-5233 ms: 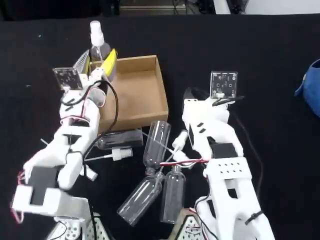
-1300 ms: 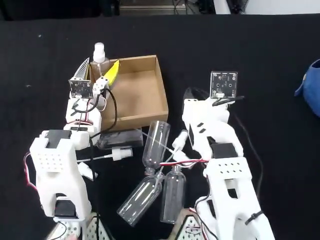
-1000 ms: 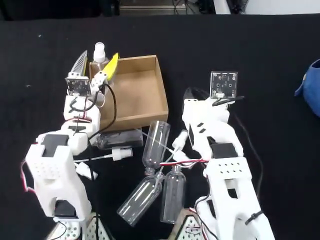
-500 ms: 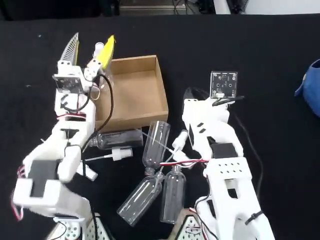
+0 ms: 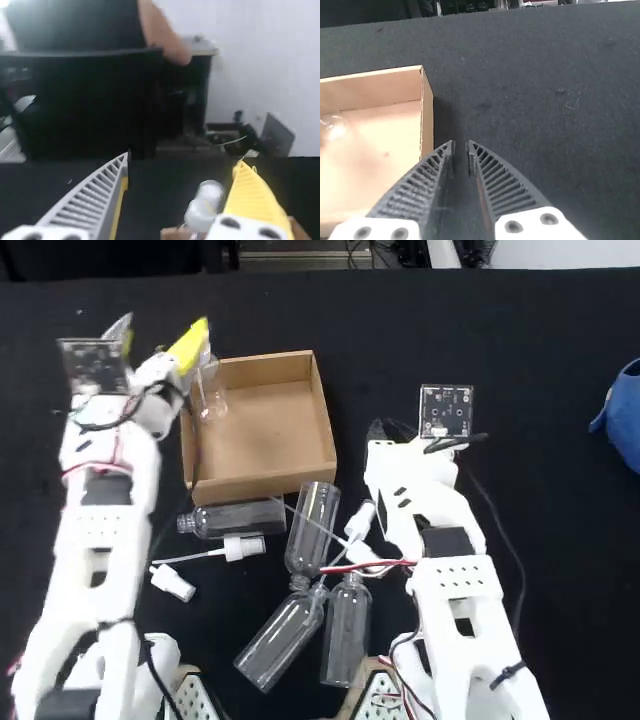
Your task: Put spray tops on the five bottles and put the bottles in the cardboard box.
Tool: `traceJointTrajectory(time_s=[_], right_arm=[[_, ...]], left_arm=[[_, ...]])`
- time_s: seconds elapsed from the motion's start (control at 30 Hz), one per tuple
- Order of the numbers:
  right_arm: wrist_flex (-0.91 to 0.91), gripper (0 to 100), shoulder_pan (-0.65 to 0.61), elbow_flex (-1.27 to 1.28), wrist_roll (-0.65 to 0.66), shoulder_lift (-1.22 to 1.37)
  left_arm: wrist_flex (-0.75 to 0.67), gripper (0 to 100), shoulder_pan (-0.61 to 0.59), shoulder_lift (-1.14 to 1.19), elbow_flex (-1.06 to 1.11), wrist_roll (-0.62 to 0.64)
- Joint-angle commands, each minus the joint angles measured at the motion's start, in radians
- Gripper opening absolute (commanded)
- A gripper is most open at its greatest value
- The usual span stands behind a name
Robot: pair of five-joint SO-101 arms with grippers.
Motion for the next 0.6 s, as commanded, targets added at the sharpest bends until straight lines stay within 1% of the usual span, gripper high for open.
traceJointTrajectory(time_s=[0.0,0.13,0.23,0.33,0.37,0.4,0.43,0.5,0.57], right_arm=[[-0.028,2.1,0.018,-0.007,0.009,-0.028],[-0.028,2.1,0.018,-0.007,0.009,-0.028],[-0.028,2.1,0.018,-0.005,0.009,-0.028],[-0.023,2.1,0.018,-0.005,0.009,-0.028],[-0.023,2.1,0.018,-0.004,0.009,-0.028],[-0.023,2.1,0.018,-0.004,0.009,-0.028],[-0.025,2.1,0.018,-0.004,0.009,-0.028],[-0.025,2.1,0.02,-0.004,0.009,-0.028],[-0.025,2.1,0.023,-0.004,0.009,-0.028]], left_arm=[[0.209,19,-0.101,-0.166,0.039,-0.002],[0.315,19,-0.182,-0.292,0.232,-0.005],[0.316,19,-0.268,-0.423,0.397,-0.012],[0.324,19,-0.348,-0.597,0.503,-0.014],[0.336,19,-0.367,-0.664,0.529,-0.035],[0.377,19,-0.386,-0.732,0.539,-0.077],[0.45,19,-0.397,-0.804,0.539,-0.124],[0.655,19,-0.39,-0.937,0.495,-0.196],[0.855,19,-0.34,-1.048,0.438,-0.244]])
